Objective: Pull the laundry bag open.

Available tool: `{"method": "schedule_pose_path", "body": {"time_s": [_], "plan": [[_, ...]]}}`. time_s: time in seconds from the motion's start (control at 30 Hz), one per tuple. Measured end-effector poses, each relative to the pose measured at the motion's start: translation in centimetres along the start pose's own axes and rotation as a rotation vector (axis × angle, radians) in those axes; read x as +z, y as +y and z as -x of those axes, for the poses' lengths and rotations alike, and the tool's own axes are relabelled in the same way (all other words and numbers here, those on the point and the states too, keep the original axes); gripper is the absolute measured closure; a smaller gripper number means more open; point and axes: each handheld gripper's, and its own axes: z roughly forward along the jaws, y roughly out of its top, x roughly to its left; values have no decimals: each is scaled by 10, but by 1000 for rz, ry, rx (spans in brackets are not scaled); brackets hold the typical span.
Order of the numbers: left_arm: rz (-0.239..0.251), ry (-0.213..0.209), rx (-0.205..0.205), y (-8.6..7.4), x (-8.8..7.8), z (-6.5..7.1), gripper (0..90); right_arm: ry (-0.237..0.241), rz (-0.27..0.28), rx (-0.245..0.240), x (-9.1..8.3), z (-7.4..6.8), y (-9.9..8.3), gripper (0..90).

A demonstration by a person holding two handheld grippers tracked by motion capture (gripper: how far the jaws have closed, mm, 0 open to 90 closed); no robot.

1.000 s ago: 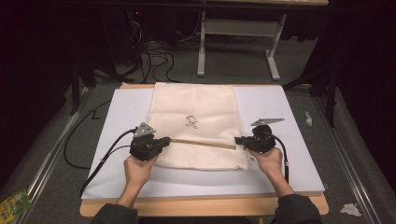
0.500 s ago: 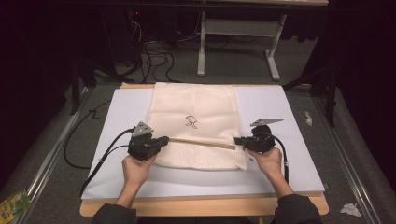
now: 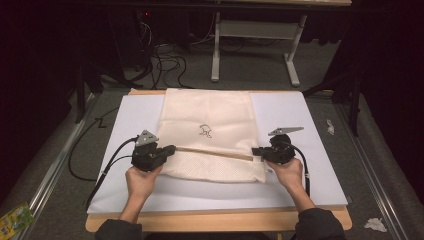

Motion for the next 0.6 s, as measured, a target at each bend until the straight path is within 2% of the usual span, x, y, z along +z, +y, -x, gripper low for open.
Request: {"method": "schedule_pose_path", "body": {"time_s": [0.27, 0.6], "plan": [[11, -4, -26, 0, -4, -6, 872, 1, 0, 6, -1, 1, 0, 889], [9, 22, -29, -3, -11, -13, 872, -6, 3, 11, -2, 5, -1, 889]]}}
